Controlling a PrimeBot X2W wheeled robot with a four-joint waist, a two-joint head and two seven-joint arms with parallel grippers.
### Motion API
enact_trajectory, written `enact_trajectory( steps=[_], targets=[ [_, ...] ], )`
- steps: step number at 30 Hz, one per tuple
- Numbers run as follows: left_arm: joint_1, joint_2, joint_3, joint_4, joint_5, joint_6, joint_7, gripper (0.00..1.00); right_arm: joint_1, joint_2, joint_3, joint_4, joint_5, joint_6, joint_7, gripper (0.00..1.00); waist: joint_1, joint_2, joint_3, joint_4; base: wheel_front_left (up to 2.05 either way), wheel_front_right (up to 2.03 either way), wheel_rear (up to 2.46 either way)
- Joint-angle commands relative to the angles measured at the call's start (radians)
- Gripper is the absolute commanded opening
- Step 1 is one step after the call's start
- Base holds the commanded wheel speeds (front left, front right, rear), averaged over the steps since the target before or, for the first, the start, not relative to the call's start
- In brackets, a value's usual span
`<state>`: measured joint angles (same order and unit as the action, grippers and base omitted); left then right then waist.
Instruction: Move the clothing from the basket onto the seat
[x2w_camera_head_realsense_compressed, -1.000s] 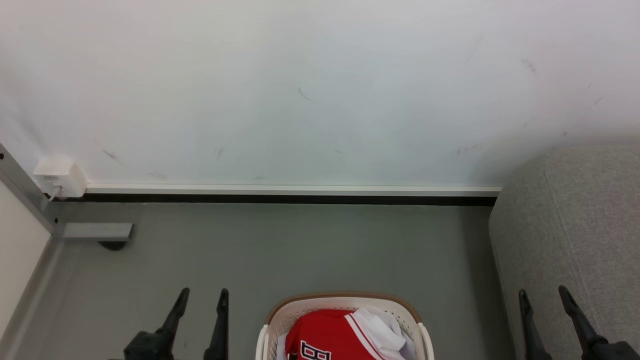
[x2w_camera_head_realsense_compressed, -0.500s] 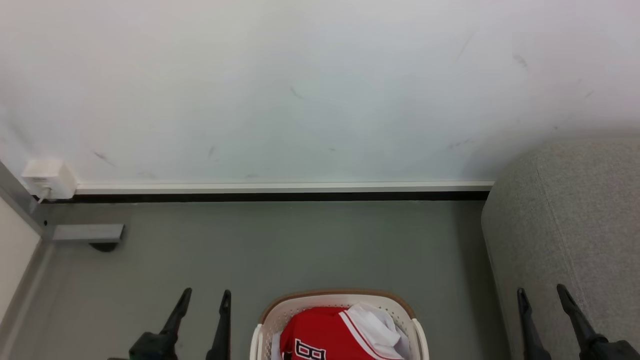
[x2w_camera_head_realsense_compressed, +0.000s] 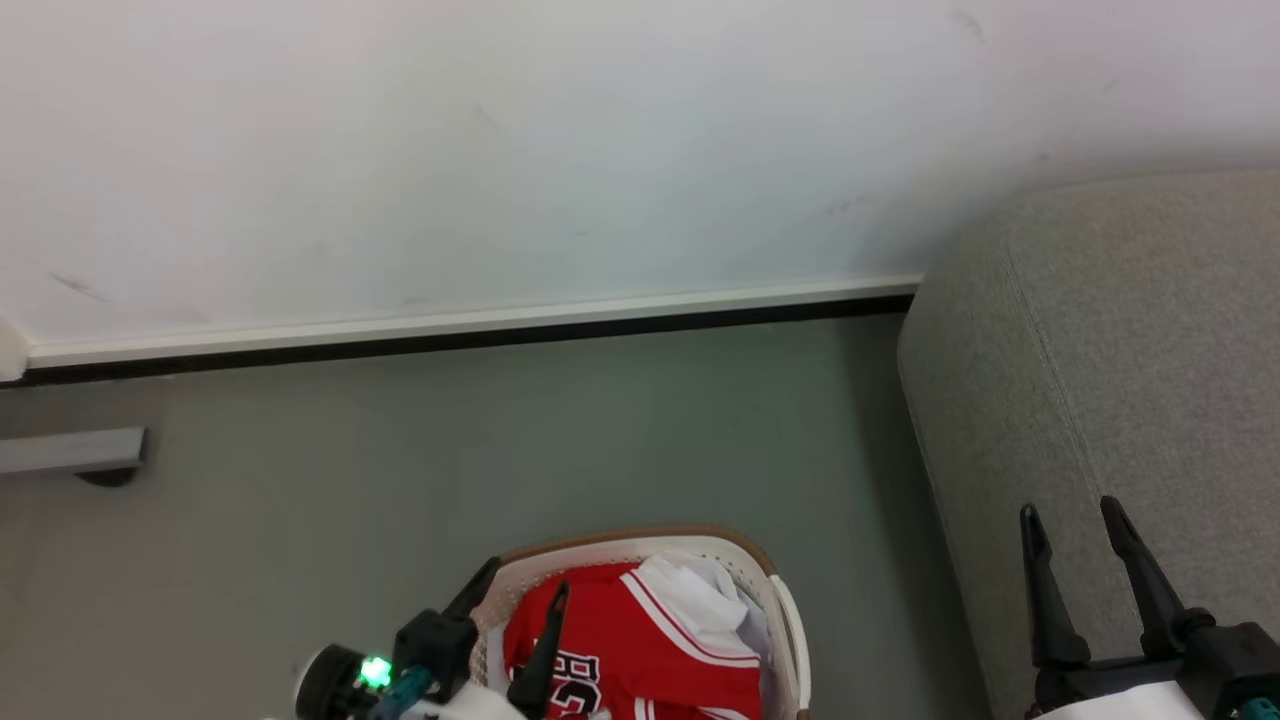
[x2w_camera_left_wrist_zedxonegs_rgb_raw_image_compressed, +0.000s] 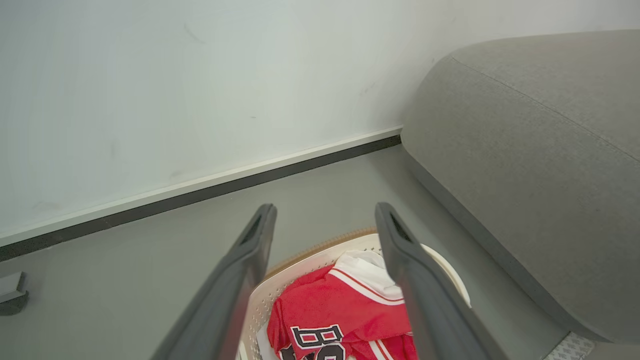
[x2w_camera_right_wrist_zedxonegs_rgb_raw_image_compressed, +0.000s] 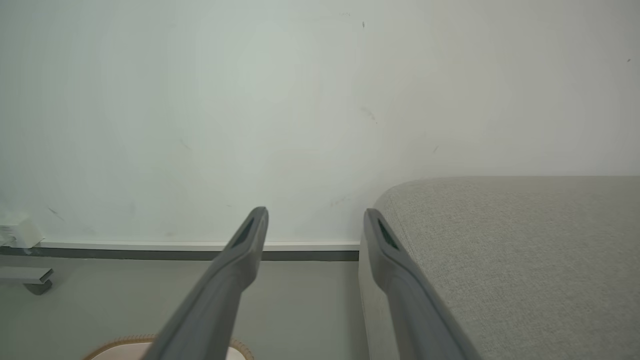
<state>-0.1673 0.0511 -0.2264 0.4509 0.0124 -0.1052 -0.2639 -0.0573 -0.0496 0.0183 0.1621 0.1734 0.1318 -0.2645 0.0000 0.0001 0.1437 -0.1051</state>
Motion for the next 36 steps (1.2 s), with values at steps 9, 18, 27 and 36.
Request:
enact_trajectory(
  steps=[9,18,27,36],
  targets=[
    [-0.259,0.017,-0.129,0.307,0.083,-0.019,0.054,1.00,-0.093,-0.001,0.031,-0.085,0.039,-0.002,0.000,1.00,0.0000,-0.0001,0.216,-0.121,0.00,0.00,0.00],
    [-0.426,0.036,-0.224,0.509,0.116,-0.025,0.158,1.00,-0.162,-0.001,0.047,-0.170,0.075,-0.002,0.000,1.00,0.0000,-0.0001,0.378,-0.170,0.00,0.00,0.00],
    [-0.555,0.060,-0.304,0.648,0.139,-0.024,0.211,1.00,-0.225,-0.001,0.084,-0.223,0.161,-0.002,0.000,1.00,0.0000,-0.0001,0.503,-0.204,0.00,0.00,0.00],
    [-0.661,0.109,-0.344,0.709,0.158,-0.023,0.214,1.00,-0.254,-0.001,0.112,-0.267,0.229,-0.002,0.000,1.00,0.0000,-0.0001,0.626,-0.239,0.00,0.00,0.00]
  ],
)
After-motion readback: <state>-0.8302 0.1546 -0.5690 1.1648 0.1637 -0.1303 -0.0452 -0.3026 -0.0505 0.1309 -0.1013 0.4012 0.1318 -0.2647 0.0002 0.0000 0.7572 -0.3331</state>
